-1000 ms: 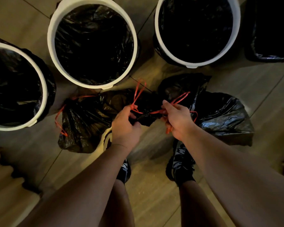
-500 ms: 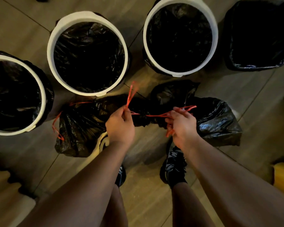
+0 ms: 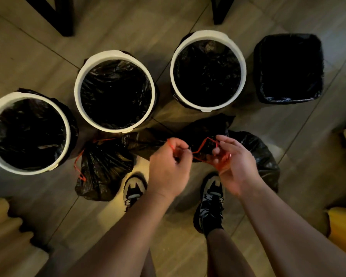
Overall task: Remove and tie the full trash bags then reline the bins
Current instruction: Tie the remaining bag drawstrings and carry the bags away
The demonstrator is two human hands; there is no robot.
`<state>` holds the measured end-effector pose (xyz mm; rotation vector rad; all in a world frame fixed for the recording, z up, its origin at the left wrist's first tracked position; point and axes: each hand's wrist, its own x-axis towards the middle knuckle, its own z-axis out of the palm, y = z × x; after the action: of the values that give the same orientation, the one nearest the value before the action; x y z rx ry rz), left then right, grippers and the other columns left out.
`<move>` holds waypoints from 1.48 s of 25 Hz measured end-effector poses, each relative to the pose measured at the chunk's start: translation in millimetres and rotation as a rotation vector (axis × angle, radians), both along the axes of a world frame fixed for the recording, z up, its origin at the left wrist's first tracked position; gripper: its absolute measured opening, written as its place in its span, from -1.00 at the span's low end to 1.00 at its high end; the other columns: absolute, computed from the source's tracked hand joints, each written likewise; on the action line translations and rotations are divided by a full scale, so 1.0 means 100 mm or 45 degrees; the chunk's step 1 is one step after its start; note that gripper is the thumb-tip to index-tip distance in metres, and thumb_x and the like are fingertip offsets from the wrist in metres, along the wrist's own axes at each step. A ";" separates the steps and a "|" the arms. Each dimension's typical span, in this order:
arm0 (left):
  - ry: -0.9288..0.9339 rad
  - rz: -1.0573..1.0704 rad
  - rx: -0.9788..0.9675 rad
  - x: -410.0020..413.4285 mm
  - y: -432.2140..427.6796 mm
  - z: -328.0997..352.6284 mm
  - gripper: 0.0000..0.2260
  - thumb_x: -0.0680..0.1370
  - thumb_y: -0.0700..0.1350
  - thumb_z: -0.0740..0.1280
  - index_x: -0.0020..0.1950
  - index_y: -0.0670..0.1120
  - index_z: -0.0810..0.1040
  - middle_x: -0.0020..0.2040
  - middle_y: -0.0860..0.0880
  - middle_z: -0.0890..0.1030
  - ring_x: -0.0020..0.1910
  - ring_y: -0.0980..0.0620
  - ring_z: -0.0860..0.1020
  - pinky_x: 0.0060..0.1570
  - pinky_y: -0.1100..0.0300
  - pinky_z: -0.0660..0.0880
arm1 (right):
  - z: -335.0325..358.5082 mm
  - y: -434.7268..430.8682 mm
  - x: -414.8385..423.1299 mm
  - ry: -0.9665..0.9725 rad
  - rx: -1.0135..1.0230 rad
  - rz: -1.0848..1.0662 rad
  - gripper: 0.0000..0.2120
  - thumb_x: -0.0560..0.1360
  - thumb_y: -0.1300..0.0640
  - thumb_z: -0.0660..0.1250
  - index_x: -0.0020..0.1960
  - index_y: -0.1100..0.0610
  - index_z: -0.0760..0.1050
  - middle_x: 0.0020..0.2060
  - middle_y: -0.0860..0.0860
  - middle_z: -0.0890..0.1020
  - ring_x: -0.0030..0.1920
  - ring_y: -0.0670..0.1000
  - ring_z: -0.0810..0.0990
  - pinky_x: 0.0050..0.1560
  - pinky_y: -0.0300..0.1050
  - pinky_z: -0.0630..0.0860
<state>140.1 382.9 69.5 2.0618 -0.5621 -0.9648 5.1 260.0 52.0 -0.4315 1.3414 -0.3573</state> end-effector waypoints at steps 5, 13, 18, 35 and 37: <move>-0.088 -0.486 0.198 -0.07 -0.24 0.28 -0.69 0.59 0.12 0.08 0.07 0.04 0.57 -0.05 0.06 0.61 -0.07 0.06 0.57 -0.08 0.05 0.53 | 0.22 0.00 0.07 -0.093 0.044 0.262 -0.62 0.54 0.03 0.41 0.30 0.15 0.61 -0.20 0.07 0.59 -0.28 0.03 0.53 -0.27 -0.06 0.57; -0.237 -0.517 0.365 -0.20 -0.27 0.29 -0.75 0.63 -0.03 0.37 0.29 -0.03 0.58 0.17 -0.03 0.55 0.10 -0.06 0.59 0.03 0.10 0.57 | 0.26 0.15 0.13 0.059 -0.192 0.626 -0.58 0.37 -0.19 0.58 0.17 -0.08 0.67 -0.02 0.03 0.73 -0.03 0.07 0.69 -0.09 0.01 0.57; -0.063 -0.415 0.353 -0.16 -0.14 0.21 -0.67 0.58 0.10 0.38 0.33 0.09 0.53 0.20 0.07 0.54 0.17 0.04 0.52 0.10 0.08 0.59 | 0.12 0.20 0.12 0.166 -0.129 0.540 -0.81 0.50 0.15 0.48 0.10 -0.01 0.69 -0.05 0.08 0.76 -0.08 0.05 0.76 -0.14 -0.06 0.66; 0.038 0.899 1.036 1.87 2.33 -1.85 -0.48 0.54 0.15 0.38 0.40 -0.11 0.46 0.38 -0.24 0.46 0.34 -0.33 0.48 0.35 -0.10 0.41 | -0.46 0.86 0.43 0.364 -0.352 0.956 -0.80 0.59 0.36 0.36 0.08 0.11 0.66 -0.42 -0.08 0.66 -0.44 -0.16 0.63 -0.44 -0.24 0.55; 0.106 0.881 1.002 2.00 2.49 -2.06 -0.50 0.50 0.19 0.46 0.34 -0.03 0.52 0.33 -0.19 0.51 0.30 -0.27 0.52 0.33 -0.08 0.48 | -0.61 0.90 0.46 0.419 -0.349 0.882 -0.83 0.63 0.36 0.30 0.05 0.18 0.65 -0.52 -0.11 0.56 -0.55 -0.20 0.51 -0.55 -0.33 0.42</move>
<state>340.2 632.0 -136.2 2.5768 0.6680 -0.8977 51.3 350.1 -9.0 -1.1823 1.3682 0.1191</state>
